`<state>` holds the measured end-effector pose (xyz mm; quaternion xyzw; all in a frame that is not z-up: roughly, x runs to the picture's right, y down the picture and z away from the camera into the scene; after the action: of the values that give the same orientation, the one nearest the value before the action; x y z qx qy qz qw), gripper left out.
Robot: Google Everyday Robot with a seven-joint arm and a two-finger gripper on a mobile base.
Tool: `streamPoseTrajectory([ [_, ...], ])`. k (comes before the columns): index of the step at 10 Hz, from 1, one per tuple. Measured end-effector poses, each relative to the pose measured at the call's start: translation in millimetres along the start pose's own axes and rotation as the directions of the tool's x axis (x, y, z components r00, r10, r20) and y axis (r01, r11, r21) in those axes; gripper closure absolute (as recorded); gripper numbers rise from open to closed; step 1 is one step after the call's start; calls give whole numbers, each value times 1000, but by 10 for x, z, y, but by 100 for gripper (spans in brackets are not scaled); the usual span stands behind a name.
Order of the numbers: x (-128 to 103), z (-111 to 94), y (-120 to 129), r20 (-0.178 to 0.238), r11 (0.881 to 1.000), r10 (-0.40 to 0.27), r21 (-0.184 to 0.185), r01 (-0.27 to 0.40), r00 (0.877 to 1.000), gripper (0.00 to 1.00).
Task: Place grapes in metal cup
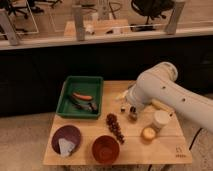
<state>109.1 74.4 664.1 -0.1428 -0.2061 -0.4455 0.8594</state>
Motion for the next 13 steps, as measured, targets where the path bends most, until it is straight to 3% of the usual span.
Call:
streamPoseTrajectory([
  [2, 262, 111, -205, 36, 992, -123, 11, 123, 992, 20],
  [5, 452, 239, -302, 85, 961, -276, 18, 275, 957, 20],
  [7, 434, 361, -360, 100, 922, -386, 11, 386, 917, 20],
  [8, 374, 441, -409, 105, 895, -443, 10, 445, 890, 20],
  [10, 228, 597, -511, 113, 824, -566, 30, 566, 817, 20],
  [11, 192, 654, -522, 116, 801, -597, 28, 598, 794, 20],
  [12, 147, 721, -571, 125, 781, -621, 19, 624, 774, 20],
  [13, 135, 731, -579, 129, 779, -624, 19, 627, 771, 20],
])
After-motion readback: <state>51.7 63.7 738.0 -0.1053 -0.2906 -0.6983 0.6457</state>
